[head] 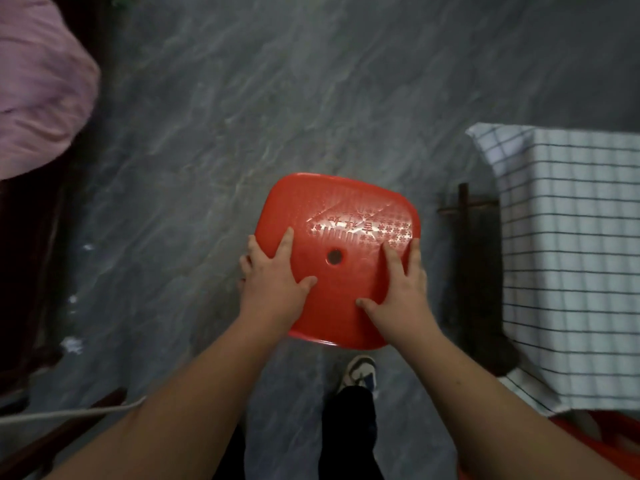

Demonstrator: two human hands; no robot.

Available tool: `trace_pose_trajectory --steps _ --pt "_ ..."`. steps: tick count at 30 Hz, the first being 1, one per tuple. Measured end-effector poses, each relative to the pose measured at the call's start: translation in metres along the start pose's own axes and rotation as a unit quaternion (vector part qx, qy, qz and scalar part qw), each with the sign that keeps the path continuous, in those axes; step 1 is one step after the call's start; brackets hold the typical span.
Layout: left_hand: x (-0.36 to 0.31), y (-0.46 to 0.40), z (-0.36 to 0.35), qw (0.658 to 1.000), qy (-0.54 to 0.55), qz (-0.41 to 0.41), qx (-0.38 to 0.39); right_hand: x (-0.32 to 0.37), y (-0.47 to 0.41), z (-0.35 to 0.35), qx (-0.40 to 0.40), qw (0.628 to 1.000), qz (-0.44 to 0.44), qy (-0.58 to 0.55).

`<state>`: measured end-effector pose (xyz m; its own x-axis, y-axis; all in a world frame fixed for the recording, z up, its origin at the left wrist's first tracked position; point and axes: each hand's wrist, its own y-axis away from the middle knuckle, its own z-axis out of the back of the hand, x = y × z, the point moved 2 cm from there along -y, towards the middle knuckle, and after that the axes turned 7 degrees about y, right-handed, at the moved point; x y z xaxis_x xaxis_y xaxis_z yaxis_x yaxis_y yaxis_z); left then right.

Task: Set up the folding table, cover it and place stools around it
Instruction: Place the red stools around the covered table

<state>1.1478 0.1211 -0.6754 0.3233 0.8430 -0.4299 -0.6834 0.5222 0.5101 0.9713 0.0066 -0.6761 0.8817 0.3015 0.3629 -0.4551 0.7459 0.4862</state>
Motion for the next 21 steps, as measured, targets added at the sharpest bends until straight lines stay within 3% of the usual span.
trace_pose_trajectory --steps 8,21 --pt "-0.099 0.017 -0.080 0.999 -0.015 -0.032 0.025 -0.120 -0.017 0.055 0.002 1.000 -0.017 -0.017" --pt "-0.138 0.013 -0.136 0.998 -0.010 -0.045 0.033 -0.189 -0.040 0.066 0.028 0.999 -0.031 -0.030"
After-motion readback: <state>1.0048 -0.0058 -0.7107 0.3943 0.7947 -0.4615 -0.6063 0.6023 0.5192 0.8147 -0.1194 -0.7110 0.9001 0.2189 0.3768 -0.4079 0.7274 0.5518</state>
